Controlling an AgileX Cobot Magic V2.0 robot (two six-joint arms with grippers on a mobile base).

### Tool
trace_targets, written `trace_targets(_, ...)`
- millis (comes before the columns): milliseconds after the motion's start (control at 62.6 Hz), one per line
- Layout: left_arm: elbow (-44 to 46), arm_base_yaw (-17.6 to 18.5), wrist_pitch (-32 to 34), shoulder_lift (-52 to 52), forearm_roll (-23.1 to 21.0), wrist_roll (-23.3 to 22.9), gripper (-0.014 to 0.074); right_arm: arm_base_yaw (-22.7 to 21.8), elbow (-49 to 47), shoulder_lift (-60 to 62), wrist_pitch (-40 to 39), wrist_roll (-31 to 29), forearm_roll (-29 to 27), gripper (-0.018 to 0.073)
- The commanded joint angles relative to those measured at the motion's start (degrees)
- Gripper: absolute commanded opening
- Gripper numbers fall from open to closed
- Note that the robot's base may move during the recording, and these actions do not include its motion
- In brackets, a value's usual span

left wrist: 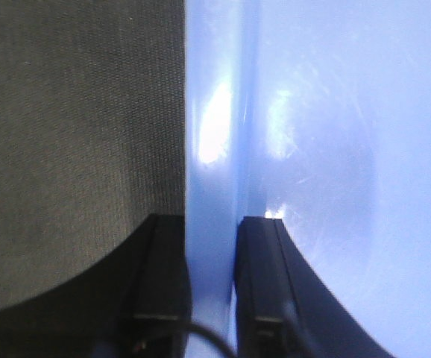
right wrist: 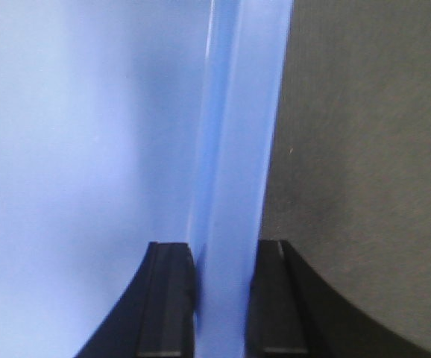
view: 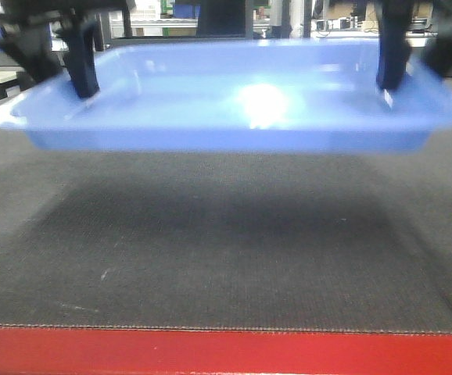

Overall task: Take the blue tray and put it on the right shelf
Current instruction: 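Lift the blue tray off the table with both grippers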

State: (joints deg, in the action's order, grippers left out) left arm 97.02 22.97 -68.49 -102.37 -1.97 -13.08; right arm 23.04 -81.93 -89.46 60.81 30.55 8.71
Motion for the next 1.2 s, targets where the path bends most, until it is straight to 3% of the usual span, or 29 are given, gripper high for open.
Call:
trace_targets(0,2.4,0.3,-2.0,5.0,4.3,0.0,-0.0041,-0.1,-7.4,3.2,3.6,-2.7,3.5,0.0024)
trace_targets(192,2.6,0.3,-4.9,10.0,4.9,-0.1,-0.0041,0.5,-11.8,4.1,8.3,-6.5,2.8,0.0024)
trace_targets(543,0.7,0.3,-8.2,18.9,5.3,-0.2,-0.0041,7.4,-10.9,7.5,11.1,-7.2,2.6,0.0024)
trace_targets(958,-16.1,0.3,-8.2,26.8,0.7,-0.4,-0.0041,9.1,-3.5,13.3,12.0,-7.2,2.2,0.0024)
trace_targets(1182,-16.9,5.3,-8.2,29.8,-0.1,-1.2,-0.0041,9.1,-0.5,19.0,12.4,-7.2,-0.3,0.0024)
